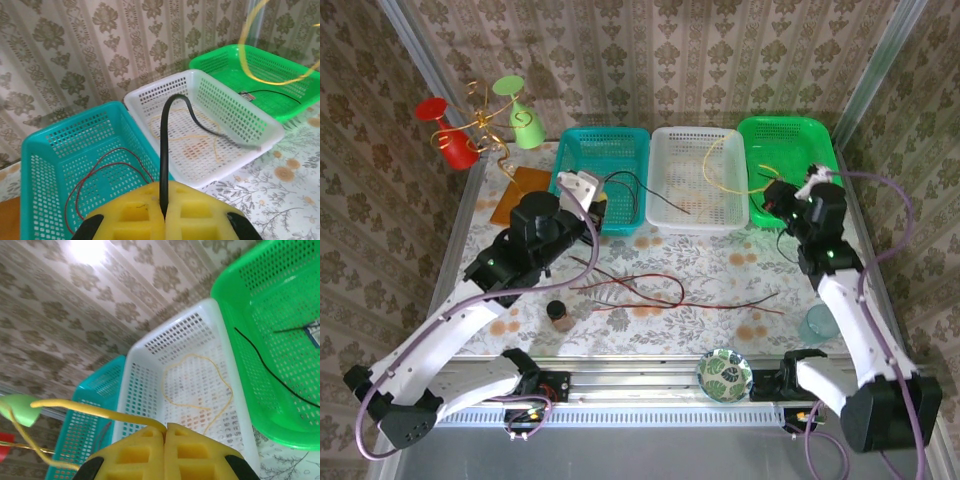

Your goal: Untangle the cables

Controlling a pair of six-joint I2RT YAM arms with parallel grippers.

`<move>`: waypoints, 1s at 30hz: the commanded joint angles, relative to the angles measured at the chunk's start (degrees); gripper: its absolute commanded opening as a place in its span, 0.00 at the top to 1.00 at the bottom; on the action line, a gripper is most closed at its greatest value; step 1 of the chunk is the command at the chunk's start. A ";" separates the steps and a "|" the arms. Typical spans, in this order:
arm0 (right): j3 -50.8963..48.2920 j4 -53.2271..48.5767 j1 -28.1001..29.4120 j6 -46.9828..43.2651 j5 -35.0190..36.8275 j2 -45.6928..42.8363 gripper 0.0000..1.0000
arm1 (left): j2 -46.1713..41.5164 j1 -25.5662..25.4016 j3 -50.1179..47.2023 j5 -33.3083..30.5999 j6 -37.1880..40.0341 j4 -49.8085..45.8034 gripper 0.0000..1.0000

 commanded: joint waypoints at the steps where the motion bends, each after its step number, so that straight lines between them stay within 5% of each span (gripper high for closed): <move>1: 5.95 -4.22 3.84 -4.10 6.03 7.73 1.00 | 0.68 -1.14 3.77 1.26 0.70 0.43 1.00; 16: 25.02 -15.02 8.25 -0.84 11.80 37.39 1.00 | -1.40 -3.54 4.73 -1.34 0.93 -1.29 1.00; 17: 25.76 -15.47 8.19 -1.39 10.63 38.29 0.97 | -1.40 -3.56 4.75 -1.29 0.80 -1.27 1.00; 20: 25.88 -15.27 8.24 -2.02 9.55 37.90 0.59 | -0.79 -3.91 5.23 -1.94 -0.15 -1.58 1.00; 22: 25.00 -14.52 8.11 -2.52 9.36 35.70 0.43 | -0.52 -3.88 5.60 -1.93 -0.97 -1.34 1.00; 26: 23.47 -14.28 8.14 -7.76 6.91 29.55 0.36 | 0.57 -3.99 6.54 -0.70 -1.54 -1.06 1.00; 30: 18.13 -8.88 7.56 -16.82 -4.16 20.15 0.33 | 3.21 -3.97 8.85 4.69 -2.25 -3.08 1.00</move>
